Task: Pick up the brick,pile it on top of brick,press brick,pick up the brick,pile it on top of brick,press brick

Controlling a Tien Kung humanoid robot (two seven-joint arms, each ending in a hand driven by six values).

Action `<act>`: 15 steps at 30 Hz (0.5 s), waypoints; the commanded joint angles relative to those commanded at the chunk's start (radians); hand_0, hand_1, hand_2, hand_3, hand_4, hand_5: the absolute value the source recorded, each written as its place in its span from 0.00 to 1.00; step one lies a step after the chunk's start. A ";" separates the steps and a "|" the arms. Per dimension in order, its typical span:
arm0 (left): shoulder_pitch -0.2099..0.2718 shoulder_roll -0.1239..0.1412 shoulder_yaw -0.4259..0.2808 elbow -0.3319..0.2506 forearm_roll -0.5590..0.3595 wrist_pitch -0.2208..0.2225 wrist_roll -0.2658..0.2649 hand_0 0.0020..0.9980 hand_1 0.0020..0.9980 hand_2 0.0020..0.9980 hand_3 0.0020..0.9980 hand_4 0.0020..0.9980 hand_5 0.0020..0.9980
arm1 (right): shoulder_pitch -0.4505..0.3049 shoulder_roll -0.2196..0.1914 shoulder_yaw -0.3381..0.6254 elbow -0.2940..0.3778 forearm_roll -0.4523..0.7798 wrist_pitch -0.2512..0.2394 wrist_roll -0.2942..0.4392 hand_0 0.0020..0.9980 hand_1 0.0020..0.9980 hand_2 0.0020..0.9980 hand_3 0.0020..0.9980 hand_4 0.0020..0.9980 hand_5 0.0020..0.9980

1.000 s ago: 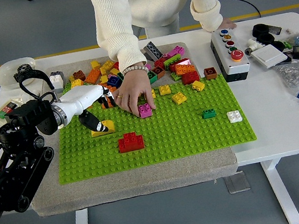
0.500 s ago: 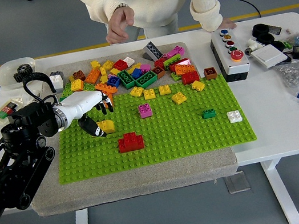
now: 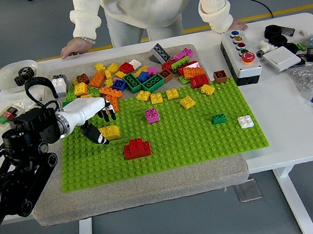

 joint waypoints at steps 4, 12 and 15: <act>-0.001 -0.002 0.000 0.016 0.000 0.006 -0.004 0.74 0.66 0.57 0.59 1.00 0.10 | 0.000 0.000 -0.001 0.000 0.001 0.000 0.000 0.74 0.65 0.72 0.59 0.80 0.31; -0.003 -0.004 -0.002 0.039 0.000 0.025 -0.010 0.73 0.65 0.57 0.58 1.00 0.10 | -0.001 0.000 0.000 0.000 0.000 0.000 0.001 0.74 0.65 0.72 0.59 0.80 0.31; -0.004 -0.006 -0.003 0.043 0.000 0.027 -0.009 0.73 0.65 0.56 0.57 0.99 0.09 | 0.000 -0.001 0.001 0.000 0.000 0.000 0.002 0.74 0.65 0.72 0.59 0.80 0.31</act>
